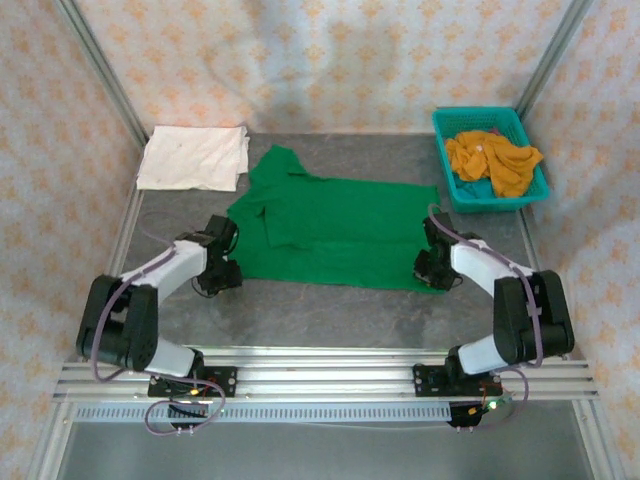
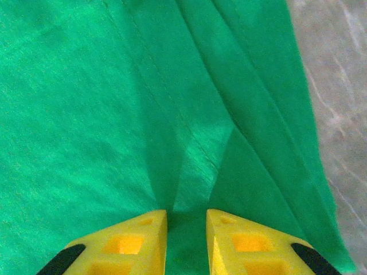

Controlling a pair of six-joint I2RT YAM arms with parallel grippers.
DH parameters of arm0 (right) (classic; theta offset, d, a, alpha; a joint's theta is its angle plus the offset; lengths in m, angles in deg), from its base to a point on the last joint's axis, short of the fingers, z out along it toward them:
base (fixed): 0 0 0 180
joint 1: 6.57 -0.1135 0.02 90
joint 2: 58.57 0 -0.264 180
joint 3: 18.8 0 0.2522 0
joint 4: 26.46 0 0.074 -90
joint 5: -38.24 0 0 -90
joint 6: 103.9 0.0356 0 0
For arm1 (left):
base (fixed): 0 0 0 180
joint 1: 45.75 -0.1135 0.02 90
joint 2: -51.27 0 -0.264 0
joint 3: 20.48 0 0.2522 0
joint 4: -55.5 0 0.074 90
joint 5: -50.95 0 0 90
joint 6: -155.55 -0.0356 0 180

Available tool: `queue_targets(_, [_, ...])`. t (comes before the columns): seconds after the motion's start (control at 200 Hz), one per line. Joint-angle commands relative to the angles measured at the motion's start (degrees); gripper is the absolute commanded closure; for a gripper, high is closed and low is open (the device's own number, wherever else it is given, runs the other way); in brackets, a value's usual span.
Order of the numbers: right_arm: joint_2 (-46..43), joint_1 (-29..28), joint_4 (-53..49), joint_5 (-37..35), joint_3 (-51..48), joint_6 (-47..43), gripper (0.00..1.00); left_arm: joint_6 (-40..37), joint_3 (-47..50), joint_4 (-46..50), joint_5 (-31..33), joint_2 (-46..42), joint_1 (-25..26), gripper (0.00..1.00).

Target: Fold and stack the t-shirts

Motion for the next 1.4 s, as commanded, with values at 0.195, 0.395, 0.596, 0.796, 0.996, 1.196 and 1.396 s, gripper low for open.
queue_targets(0.195, [-5.2, -3.3, -2.0, -2.5, 8.6, 0.0, 0.75, 0.1, -13.8, 2.2, -2.8, -4.2, 0.2, 0.62])
queue_targets(0.395, [-1.4, -5.4, 6.2, -1.8, 11.8, 1.6, 0.74, -0.8, -22.6, -3.4, -5.1, 8.0, 3.1, 0.57])
queue_targets(0.596, [1.5, -7.4, 9.0, -1.1, 13.7, 2.3, 0.74, -0.7, -27.6, -6.5, -5.2, 17.9, 5.0, 0.56])
queue_targets(0.796, [2.0, -7.4, 9.6, -1.3, 13.9, 2.1, 0.73, -0.5, -29.0, -9.5, -5.1, 23.1, 5.7, 0.56])
queue_targets(0.996, [2.1, -7.4, 10.3, -1.0, 13.9, 2.1, 0.73, -0.6, -30.7, -10.6, -5.6, 26.7, 6.6, 0.6])
queue_targets(1.196, [1.7, -7.4, 10.5, -1.1, 13.6, 2.1, 0.72, -0.1, -31.1, -10.5, -3.8, 28.5, 6.8, 0.62])
queue_targets(1.396, [1.3, -7.4, 10.7, -1.1, 13.2, 2.1, 0.72, 0.5, -31.1, -9.8, -2.1, 29.0, 7.2, 0.62])
